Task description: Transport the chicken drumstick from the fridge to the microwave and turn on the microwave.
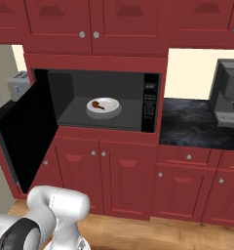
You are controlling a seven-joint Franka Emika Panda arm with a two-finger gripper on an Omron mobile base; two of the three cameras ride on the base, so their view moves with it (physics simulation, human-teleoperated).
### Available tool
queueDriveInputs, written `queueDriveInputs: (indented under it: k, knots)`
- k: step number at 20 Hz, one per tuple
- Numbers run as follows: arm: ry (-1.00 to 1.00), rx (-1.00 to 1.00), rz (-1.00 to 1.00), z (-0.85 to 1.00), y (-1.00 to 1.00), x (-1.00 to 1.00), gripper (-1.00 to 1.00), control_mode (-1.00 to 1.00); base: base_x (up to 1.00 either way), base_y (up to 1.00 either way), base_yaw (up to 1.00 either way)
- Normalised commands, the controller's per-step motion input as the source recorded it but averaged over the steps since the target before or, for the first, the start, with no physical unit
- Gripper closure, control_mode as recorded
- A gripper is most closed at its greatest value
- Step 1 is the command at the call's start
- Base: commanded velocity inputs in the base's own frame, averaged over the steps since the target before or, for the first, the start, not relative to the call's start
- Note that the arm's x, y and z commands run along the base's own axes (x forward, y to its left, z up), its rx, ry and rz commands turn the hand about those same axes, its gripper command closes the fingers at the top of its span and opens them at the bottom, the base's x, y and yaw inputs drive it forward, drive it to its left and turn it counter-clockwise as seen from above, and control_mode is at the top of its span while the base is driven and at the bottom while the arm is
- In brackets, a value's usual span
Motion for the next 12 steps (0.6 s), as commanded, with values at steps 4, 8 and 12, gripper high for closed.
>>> queueDriveInputs:
  k: [4,8,12]
  knots:
    - [0.00,0.00,0.00,0.19,0.39,-0.17,-1.00,-1.00,0.00,0.00,0.00]
    - [0.00,0.00,0.00,0.21,0.38,-0.15,-1.00,-1.00,0.00,0.00,0.00]
    - [0.00,0.00,0.00,0.17,0.37,-0.14,-1.00,-1.00,0.00,0.00,0.00]
